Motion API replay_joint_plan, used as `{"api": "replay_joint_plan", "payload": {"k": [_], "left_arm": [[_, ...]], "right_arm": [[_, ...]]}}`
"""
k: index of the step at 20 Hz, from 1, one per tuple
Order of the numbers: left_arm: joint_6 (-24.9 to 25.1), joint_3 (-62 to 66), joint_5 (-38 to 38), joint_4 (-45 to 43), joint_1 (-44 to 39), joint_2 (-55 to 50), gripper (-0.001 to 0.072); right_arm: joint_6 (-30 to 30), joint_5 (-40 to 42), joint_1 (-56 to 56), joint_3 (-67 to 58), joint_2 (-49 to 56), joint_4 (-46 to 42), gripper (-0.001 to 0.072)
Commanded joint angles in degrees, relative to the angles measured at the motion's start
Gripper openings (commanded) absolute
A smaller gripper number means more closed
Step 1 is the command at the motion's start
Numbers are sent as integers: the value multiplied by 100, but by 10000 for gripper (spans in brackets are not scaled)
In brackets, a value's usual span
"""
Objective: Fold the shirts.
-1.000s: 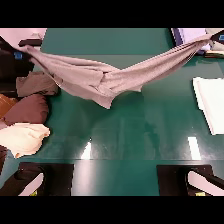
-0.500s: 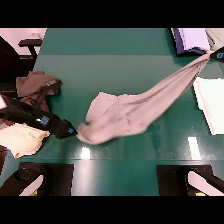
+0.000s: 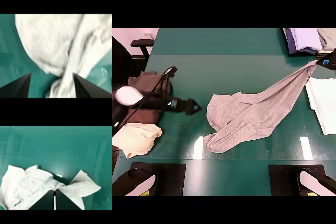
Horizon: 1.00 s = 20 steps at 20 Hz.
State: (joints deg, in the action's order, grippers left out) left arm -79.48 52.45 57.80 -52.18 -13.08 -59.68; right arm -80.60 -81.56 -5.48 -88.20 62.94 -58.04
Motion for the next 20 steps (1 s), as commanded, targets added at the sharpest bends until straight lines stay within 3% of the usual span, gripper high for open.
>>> {"api": "replay_joint_plan", "payload": {"k": [1, 6, 15, 16, 17, 18, 20], "left_arm": [[90, 750, -356, -9, -2, -1613, 615], [284, 1134, -33, 525, -4, -3012, 615], [297, 1150, -461, 649, -516, -3189, 610], [297, 1213, -426, 662, -514, -3189, 448], [302, 1320, -372, 660, -479, -3167, 202], [308, 1473, -299, 651, -435, -3141, 21], [306, 1834, -214, 623, -284, -2975, 23]], "right_arm": [[0, -72, 4, 17, 7, 4, 11], [0, -107, 4, 17, 7, 2, 12], [0, -120, 4, 15, 7, 4, 12], [0, -118, 4, 15, 7, 2, 11], [0, -114, 4, 17, 7, 2, 11], [0, -111, 4, 15, 7, 2, 11], [4, -85, 4, -4, 7, 0, 11]]}}
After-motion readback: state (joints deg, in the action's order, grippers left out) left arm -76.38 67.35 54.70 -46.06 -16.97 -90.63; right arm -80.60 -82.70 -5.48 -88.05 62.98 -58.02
